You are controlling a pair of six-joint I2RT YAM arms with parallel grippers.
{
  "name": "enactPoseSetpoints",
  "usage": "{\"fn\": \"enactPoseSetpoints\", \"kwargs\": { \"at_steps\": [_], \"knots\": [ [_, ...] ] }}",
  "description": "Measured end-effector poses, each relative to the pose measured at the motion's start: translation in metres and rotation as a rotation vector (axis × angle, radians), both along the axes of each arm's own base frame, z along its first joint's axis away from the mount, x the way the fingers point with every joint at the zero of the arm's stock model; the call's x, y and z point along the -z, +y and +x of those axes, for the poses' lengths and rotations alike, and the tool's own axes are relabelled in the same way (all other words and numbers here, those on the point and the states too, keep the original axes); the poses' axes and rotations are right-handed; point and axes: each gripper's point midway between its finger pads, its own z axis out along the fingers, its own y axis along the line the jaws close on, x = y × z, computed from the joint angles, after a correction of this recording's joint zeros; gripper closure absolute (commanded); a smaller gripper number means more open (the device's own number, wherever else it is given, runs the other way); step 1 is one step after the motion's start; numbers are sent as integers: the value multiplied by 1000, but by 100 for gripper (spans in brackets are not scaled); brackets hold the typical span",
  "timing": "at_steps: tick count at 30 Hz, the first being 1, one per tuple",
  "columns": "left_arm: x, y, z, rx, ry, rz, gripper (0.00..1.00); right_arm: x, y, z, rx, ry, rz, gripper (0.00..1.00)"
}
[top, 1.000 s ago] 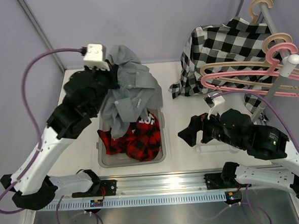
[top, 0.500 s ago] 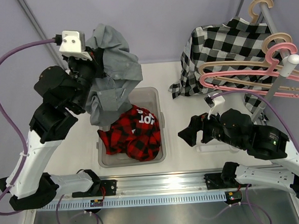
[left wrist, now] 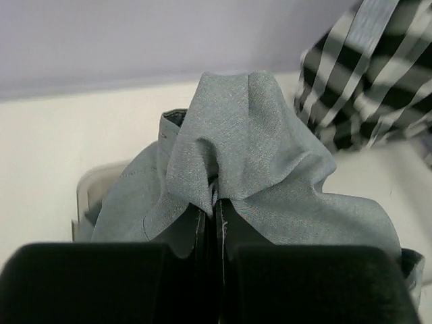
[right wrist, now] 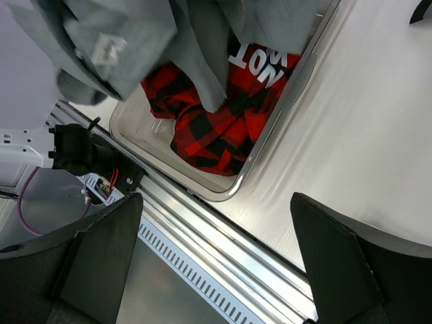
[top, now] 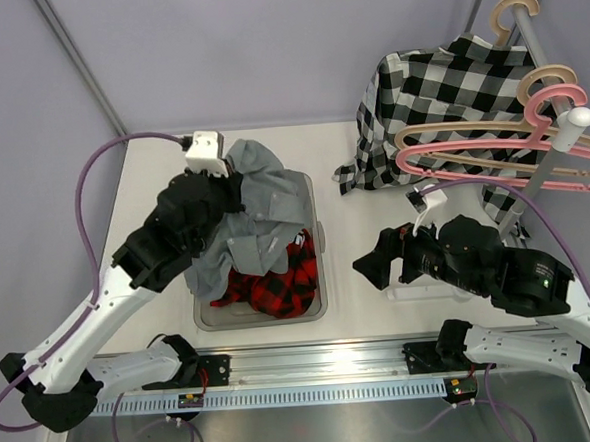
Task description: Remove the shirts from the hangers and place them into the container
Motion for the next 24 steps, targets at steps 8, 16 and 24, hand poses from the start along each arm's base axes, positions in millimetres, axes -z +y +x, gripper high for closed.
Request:
{"fn": "enactPoseSetpoints", "kwargs": {
  "at_steps": [8,16,24],
  "knots": [
    [162,-2,2,-104,345,79,100,32,12,6,1,32,-57,1],
    [208,8,2,-180,477,106,1,76,6,1,5,84,-108,1],
    [87,-23,10,-100,281,9,1,83,2,-2,16,94,-79,1]
  ]
}}
